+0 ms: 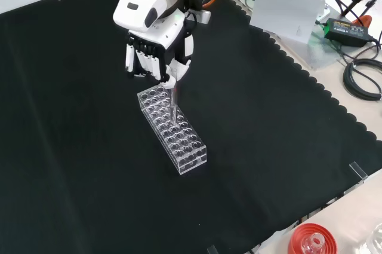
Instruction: Shake the test tube.
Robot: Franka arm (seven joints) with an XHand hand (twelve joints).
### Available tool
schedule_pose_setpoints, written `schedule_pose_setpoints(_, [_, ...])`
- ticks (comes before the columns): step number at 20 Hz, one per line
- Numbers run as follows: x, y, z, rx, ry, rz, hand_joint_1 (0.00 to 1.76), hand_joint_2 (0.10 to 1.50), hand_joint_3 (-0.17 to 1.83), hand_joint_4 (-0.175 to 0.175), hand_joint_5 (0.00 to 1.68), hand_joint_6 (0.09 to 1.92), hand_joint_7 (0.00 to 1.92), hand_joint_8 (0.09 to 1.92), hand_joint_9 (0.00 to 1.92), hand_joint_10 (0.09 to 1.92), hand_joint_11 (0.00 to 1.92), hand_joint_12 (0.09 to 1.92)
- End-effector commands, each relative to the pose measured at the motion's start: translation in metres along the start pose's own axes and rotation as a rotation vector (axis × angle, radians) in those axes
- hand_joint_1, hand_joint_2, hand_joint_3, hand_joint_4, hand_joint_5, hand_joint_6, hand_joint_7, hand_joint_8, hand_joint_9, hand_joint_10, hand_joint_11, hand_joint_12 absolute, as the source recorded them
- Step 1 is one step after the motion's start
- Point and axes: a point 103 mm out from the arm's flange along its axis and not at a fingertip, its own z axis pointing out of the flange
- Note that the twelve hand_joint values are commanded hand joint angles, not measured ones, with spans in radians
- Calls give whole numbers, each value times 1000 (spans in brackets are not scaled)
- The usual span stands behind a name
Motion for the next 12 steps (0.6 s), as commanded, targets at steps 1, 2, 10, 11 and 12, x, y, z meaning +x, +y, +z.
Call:
schedule_pose_setpoints(1, [-43, -14, 6, 24, -37, 98, 1443, 511, 817, -175, 1347, 561, 1455, 660, 1384, 374, 783, 1223])
schedule_pose_setpoints(2, [-55, -18, 7, 30, -47, 122, 1443, 511, 817, -175, 1347, 561, 1455, 660, 1384, 374, 783, 1223])
schedule_pose_setpoints(10, [-111, -43, 5, 42, -99, 247, 1443, 511, 817, -175, 1347, 560, 1455, 660, 1385, 374, 782, 1223])
schedule_pose_setpoints(11, [-112, -44, 4, 41, -99, 250, 1443, 511, 818, -175, 1347, 560, 1455, 660, 1385, 374, 782, 1223])
schedule_pose_setpoints(12, [-113, -45, 3, 39, -98, 252, 1443, 510, 818, -175, 1347, 560, 1455, 660, 1385, 373, 782, 1223])
